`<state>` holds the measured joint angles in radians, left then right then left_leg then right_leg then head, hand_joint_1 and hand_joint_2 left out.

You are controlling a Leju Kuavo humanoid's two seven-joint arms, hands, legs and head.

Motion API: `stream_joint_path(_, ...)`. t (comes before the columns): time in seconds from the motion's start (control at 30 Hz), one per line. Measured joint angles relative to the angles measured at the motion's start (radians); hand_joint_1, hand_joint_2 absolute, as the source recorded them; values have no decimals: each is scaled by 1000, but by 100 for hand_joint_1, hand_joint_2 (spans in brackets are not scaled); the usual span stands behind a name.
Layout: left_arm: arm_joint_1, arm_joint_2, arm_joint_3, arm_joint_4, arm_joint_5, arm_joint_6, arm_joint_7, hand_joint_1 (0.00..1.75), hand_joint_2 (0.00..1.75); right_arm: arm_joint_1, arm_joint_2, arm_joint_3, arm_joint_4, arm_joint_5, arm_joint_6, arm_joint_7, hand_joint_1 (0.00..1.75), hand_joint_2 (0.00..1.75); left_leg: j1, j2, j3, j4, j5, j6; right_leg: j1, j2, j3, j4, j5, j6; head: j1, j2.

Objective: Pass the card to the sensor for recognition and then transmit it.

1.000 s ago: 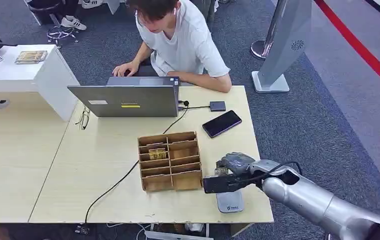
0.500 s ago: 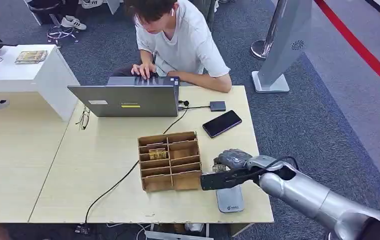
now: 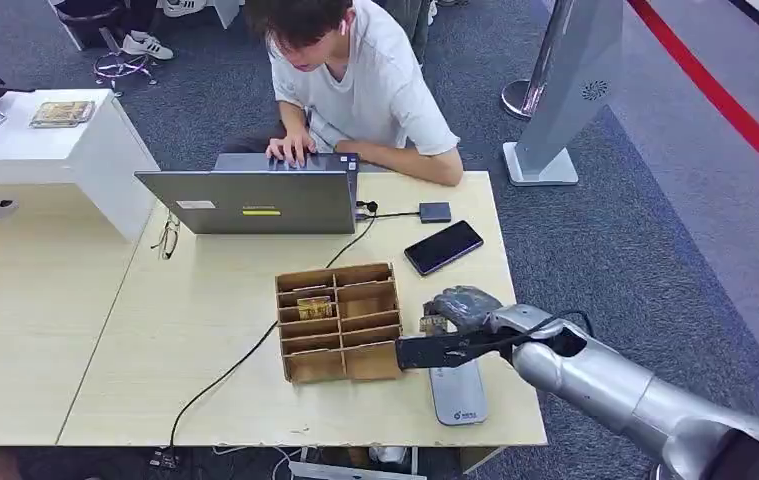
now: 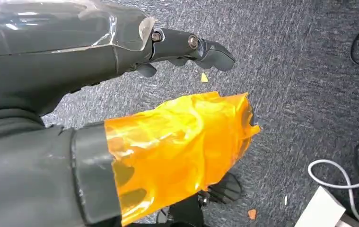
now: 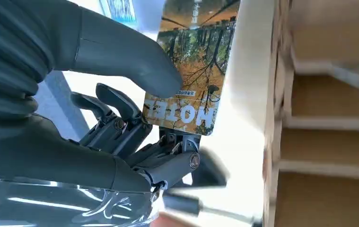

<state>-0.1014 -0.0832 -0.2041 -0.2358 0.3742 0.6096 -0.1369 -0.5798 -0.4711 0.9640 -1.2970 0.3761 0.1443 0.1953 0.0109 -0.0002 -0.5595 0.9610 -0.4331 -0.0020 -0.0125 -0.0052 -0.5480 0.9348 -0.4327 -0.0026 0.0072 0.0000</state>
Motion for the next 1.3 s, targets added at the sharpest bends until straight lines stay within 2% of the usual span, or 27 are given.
stream_joint_path(0.17,0,0,1,0,0,0,0,0,0,0,0,-1,-1,2,-3,0,175,175,0,0,0,0,0,0,0,0,0,0,0,0,0,0)
stream_joint_path(0.23,3,0,6,0,0,-1,-3,0,0,2,2,-7,-7,17,-27,2,175,175,0,0,0,0,0,0,0,0,0,0,0,0,0,0)
stream_joint_path(0.3,16,-3,37,0,-4,-6,-10,0,0,43,22,-69,-67,120,-116,8,175,175,0,0,0,0,0,0,0,0,0,0,0,0,0,0)
stream_joint_path(0.6,32,-9,92,-3,-26,-16,-8,0,0,148,80,-201,-202,281,-208,-18,175,175,0,0,0,0,0,0,0,0,0,0,0,0,0,0)
stream_joint_path(0.77,41,-9,132,-9,-52,-23,-5,0,0,216,143,-264,-298,385,-280,-74,175,175,0,0,0,0,0,0,0,0,0,0,0,0,0,0)
stream_joint_path(1.07,53,-19,198,-25,-143,-36,16,0,0,296,249,-308,-401,566,-429,-172,175,175,0,0,0,0,0,0,0,0,0,0,-1,0,0,0)
stream_joint_path(1.3,59,-26,249,-41,-223,-41,34,0,0,321,312,-319,-422,668,-529,-197,175,175,0,1,0,0,0,0,0,0,0,0,-1,0,0,0)
